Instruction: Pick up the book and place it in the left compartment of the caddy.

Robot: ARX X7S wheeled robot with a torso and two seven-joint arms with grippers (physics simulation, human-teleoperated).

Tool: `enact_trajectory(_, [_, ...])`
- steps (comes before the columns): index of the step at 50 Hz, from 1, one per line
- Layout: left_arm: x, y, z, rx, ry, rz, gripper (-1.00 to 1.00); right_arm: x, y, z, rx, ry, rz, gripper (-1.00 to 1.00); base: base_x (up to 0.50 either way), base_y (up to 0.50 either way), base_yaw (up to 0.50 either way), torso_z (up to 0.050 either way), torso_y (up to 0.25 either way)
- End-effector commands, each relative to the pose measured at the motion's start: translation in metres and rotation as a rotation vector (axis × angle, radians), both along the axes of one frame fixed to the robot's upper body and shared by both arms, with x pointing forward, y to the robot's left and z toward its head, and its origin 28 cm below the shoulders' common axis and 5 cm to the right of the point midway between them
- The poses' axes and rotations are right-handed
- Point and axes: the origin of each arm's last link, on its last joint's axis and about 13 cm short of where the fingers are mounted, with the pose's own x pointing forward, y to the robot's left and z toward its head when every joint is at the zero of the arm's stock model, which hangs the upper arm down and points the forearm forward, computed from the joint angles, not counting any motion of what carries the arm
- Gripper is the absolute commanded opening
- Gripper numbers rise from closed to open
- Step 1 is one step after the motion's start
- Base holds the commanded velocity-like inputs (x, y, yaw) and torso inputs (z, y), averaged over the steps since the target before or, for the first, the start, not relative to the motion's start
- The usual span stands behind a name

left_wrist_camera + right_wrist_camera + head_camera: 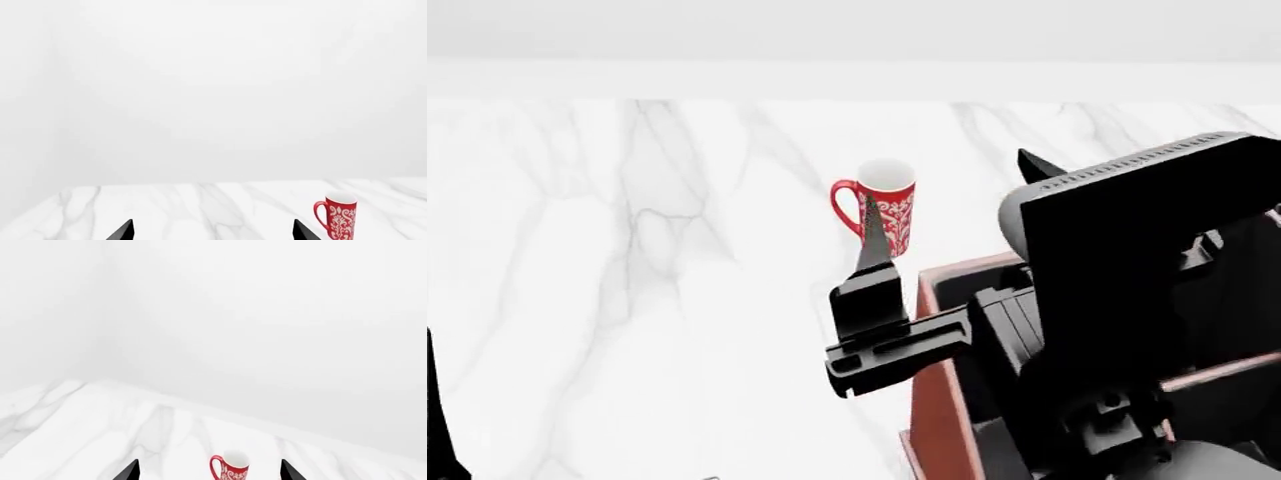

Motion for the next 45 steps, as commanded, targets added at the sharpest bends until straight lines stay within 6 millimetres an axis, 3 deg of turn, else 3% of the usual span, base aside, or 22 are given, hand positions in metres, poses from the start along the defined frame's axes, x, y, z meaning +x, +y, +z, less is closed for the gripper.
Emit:
enact_trajectory(1, [0.003,0.005,0.004,0.002,-0.013,0.012,1.00,0.017,-0.002,0.032,-0.069,0.024,0.085,1.00,0.00,0.00,0.00,0.000,0.000])
enact_trajectory(15, [0.007,0.011,0.007,-0.005,-0.016,0.040,1.00,0.026,0.013,0.051,-0.293,0.124,0.404,1.00,0.00,0.00,0.00,0.000,0.000])
enact_trajectory(32, [0.013,0.019,0.011,-0.008,-0.020,0.070,1.00,0.035,0.021,0.051,-0.448,0.249,0.699,1.00,0.00,0.00,0.00,0.000,0.000])
enact_trajectory(45, [0.012,0.022,0.013,-0.008,-0.029,0.074,1.00,0.048,0.028,0.043,-0.447,0.341,0.836,1.00,0.00,0.00,0.00,0.000,0.000])
